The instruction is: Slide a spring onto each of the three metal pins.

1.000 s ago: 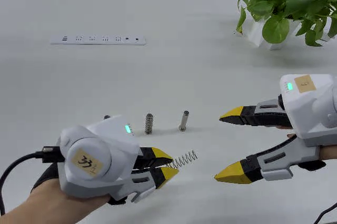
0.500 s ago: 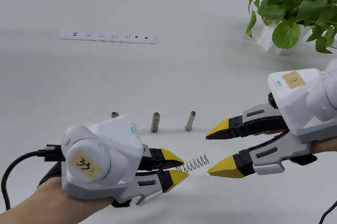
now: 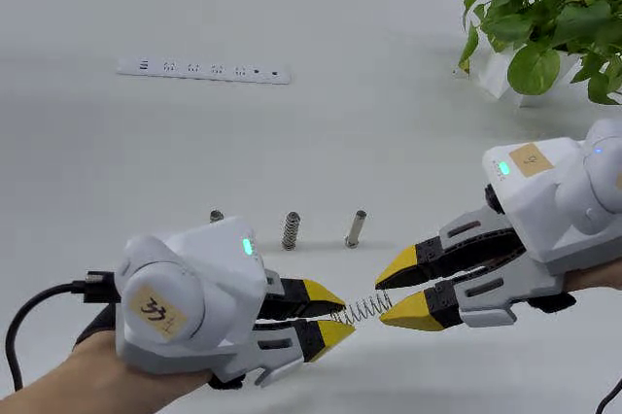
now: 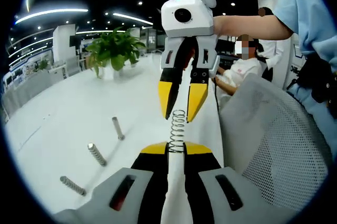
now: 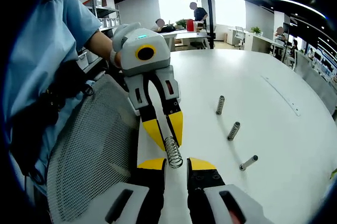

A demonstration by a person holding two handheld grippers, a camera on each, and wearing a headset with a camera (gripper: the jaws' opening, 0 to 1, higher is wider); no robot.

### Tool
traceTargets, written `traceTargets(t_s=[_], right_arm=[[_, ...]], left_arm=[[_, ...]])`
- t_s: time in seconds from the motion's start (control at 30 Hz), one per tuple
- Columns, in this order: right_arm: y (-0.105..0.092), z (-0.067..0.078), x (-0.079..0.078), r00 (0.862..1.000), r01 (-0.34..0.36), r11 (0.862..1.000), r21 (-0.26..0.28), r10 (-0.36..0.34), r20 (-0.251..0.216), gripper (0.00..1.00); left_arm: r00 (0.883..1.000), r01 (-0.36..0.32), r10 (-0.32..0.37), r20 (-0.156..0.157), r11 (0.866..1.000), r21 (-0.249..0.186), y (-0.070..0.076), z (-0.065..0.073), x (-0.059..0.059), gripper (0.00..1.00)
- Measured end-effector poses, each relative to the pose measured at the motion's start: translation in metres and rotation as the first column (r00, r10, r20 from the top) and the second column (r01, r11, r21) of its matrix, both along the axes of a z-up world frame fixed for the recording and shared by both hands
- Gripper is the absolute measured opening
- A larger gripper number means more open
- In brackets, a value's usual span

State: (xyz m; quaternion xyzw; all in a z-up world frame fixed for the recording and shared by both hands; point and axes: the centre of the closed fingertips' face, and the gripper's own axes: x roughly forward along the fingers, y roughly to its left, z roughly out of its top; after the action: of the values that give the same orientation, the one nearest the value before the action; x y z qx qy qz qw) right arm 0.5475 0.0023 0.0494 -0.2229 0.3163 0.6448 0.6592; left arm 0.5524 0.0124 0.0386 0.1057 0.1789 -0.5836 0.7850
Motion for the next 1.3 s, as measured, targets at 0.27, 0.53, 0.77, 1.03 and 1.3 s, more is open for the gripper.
traceTargets(t_s=[0.27, 0.53, 0.77, 1.03, 1.3], right_arm=[[-0.001, -0.001, 0.002, 1.0, -0.005, 1.0, 0.0, 0.005, -0.007, 0.07], [0.003, 0.004, 0.0, 0.999, -0.027, 0.999, -0.018, 0.027, 0.016, 0.06], [0.01, 0.012, 0.0, 0.996, -0.054, 0.998, -0.045, 0.057, 0.071, 0.07], [0.013, 0.015, 0.001, 0.989, -0.083, 0.994, -0.072, 0.091, 0.117, 0.07], [0.012, 0.016, 0.003, 0.983, -0.097, 0.991, -0.093, 0.11, 0.145, 0.07]], left_arm=[[1.0, 0.002, -0.002, -0.003, 1.0, 0.001, 0.0, -0.001, 0.001, 0.06], [1.0, 0.004, -0.004, -0.009, 1.0, 0.006, -0.001, -0.003, 0.001, 0.06], [1.0, 0.005, -0.005, -0.017, 1.0, 0.011, -0.004, -0.004, 0.002, 0.06], [1.0, 0.001, -0.001, -0.027, 1.0, 0.006, -0.006, -0.004, 0.002, 0.06], [0.999, -0.01, 0.009, -0.036, 1.0, -0.007, -0.008, -0.003, 0.004, 0.06]])
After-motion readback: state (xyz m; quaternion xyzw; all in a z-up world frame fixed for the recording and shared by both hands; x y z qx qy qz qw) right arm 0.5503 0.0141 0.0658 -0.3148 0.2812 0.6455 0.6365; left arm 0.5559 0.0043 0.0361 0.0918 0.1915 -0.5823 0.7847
